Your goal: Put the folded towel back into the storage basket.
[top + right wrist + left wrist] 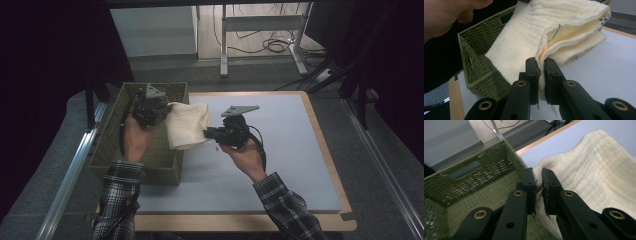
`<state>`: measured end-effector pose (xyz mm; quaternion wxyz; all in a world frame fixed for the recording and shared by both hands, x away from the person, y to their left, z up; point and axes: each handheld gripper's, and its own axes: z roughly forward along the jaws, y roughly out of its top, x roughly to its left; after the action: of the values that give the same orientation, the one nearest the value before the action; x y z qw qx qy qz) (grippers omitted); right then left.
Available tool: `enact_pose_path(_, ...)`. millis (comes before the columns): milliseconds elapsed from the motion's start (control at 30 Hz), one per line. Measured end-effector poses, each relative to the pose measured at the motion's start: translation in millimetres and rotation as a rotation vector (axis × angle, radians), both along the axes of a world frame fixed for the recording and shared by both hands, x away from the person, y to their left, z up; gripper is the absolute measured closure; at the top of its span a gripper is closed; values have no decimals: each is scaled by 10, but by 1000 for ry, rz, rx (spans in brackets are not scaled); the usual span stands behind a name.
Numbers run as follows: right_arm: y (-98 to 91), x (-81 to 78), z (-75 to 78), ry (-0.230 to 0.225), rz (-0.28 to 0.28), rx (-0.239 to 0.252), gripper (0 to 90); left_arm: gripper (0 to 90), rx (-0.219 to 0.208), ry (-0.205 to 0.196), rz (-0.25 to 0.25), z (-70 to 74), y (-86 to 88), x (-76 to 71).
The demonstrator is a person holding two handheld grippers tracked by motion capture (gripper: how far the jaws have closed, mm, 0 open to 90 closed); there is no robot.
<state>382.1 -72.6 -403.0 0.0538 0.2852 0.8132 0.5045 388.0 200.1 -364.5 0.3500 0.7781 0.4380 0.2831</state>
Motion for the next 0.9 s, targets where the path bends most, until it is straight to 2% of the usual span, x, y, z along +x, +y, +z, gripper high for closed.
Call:
enact_pose_path(233,338,26,-31,8,25,6,828,821,-2,-8,53,44,301,-52)
enact_pose_path(433,638,32,-56,-2,41,-14,828,821,15,-4,92,-1,516,-66)
enact_pose_path(700,1050,43,-147,-24,55,-87,826,822,33,22,130,-149,748,-17)
enact_pose_path(900,1304,81,-232,-20,56,-140,824,822,56,49,142,-259,839,66)
